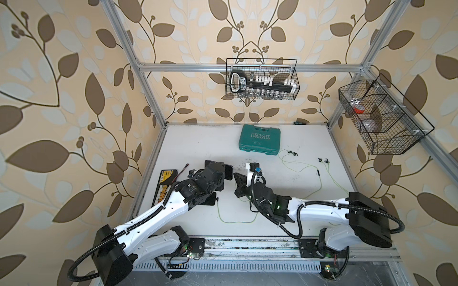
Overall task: Plug wired earphones into phones
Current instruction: Insert the wired earphone into the phone.
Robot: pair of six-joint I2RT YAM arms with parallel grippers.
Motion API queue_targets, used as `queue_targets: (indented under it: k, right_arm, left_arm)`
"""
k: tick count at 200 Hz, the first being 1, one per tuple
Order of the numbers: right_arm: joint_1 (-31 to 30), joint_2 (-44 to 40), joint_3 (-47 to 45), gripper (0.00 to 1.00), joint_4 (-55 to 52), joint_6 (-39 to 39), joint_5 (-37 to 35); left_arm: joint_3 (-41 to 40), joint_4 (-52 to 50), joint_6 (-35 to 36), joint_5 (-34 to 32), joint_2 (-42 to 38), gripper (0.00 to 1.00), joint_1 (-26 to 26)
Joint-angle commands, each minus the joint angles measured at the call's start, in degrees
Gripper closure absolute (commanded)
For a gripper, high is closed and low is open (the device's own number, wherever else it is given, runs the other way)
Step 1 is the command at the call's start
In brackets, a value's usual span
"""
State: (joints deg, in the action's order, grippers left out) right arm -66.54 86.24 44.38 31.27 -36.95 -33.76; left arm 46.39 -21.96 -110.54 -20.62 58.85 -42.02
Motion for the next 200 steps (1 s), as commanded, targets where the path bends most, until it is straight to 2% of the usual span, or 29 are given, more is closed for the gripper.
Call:
queue_targets:
  k: [1, 66, 131, 166, 200]
  right_arm:
    - [-1.3, 1.3, 2.5, 1.0, 2.7, 1.3, 1.9]
    - [-1.8, 3.8, 4.7, 1.0, -3.6, 2.5, -6.9]
    - [-1.7, 2.5, 1.8, 1.0, 5.4, 3.8, 5.2]
    - [-1.0, 0.7, 1.4, 1.0, 3.4, 3.3, 5.6]
    - [-0.6, 2.6, 3.9, 1.0, 0.0, 3.2, 4.7]
  left_arm:
    - [0.6, 4.2, -0.6, 2.3, -1.7, 0.63, -1.3]
    - [0.1, 3.8, -1.6, 2.8, -2.0, 0.63, -1.3]
    - [-0.5, 4.9, -1.7, 3.8, -1.9, 0.63, -1.3]
    - [-1.3, 4.9, -1.9, 3.8, -2.6, 0.63, -1.4]
    - [-1.1, 5.1, -1.8, 4.4, -2.8, 0.63, -1.3]
